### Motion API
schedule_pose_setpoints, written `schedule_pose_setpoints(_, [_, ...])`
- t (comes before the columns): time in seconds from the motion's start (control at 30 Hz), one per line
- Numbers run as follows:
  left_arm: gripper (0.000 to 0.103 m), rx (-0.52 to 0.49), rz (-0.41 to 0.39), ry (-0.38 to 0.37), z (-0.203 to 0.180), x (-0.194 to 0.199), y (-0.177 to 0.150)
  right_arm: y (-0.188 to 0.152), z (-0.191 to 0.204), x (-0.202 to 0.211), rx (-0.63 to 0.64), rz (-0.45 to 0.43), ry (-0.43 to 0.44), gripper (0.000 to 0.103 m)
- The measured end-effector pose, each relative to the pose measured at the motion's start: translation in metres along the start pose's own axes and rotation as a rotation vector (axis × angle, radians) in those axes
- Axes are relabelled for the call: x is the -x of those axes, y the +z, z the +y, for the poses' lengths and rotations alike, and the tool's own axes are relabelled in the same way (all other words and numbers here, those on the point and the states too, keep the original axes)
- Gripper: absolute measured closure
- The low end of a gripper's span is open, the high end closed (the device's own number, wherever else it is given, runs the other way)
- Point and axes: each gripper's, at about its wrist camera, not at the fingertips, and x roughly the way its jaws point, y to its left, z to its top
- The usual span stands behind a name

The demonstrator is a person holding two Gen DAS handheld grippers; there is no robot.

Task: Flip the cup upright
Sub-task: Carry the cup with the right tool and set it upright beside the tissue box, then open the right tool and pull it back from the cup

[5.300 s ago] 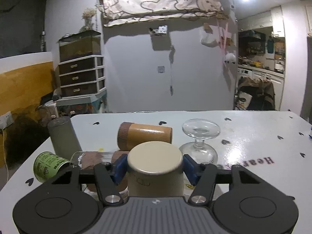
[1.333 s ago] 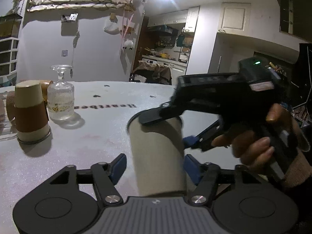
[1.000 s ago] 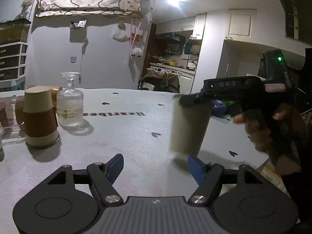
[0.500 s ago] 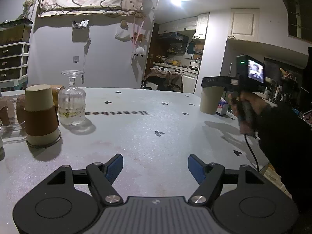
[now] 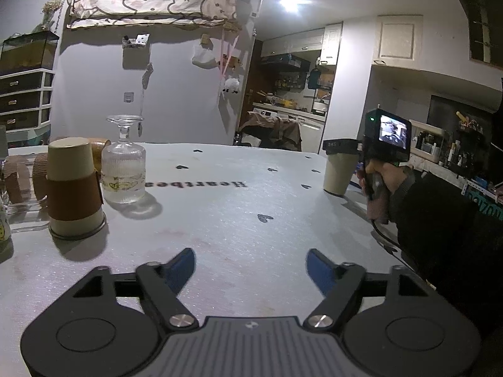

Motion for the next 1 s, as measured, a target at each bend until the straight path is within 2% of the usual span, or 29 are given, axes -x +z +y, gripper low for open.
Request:
schedule_pose_setpoints(0.03, [0.013, -0.001, -0.005, 0.007, 0.000, 0.001, 0.000, -0.002, 0.000, 0.002, -0.001, -0.002, 0.001, 0.025])
schedule_pose_setpoints(0.27, [0.007, -0.007, -0.018, 0.025, 0.002, -0.001, 0.006, -0.004, 0.000, 0.012, 0.005, 0.036, 0.022, 0.024])
schedule_pose_setpoints(0.33, [0.005, -0.009, -0.023, 0.030, 0.003, -0.001, 0.008, -0.002, -0.002, 0.011, -0.013, 0.064, 0.036, 0.015])
schedule_pose_setpoints(0.37, [0.002, -0.010, -0.027, 0.032, 0.003, -0.001, 0.009, -0.001, -0.004, 0.011, -0.027, 0.084, 0.036, 0.005])
schedule_pose_setpoints(0.53, [0.000, -0.036, -0.052, 0.044, 0.001, 0.000, 0.016, 0.001, -0.015, 0.036, -0.066, 0.120, 0.066, 0.002])
schedule_pose_setpoints(0.73, [0.000, -0.059, -0.074, 0.055, -0.006, -0.005, 0.028, -0.007, -0.025, 0.110, -0.035, 0.034, 0.157, 0.000])
schedule_pose_setpoints(0.87, [0.000, -0.061, -0.088, 0.063, -0.011, -0.007, 0.035, -0.022, -0.026, 0.159, 0.037, -0.044, 0.160, 0.000])
schedule_pose_setpoints(1.0, [0.000, -0.074, -0.100, 0.083, -0.014, -0.010, 0.038, -0.040, -0.030, 0.203, 0.038, -0.091, 0.195, 0.000])
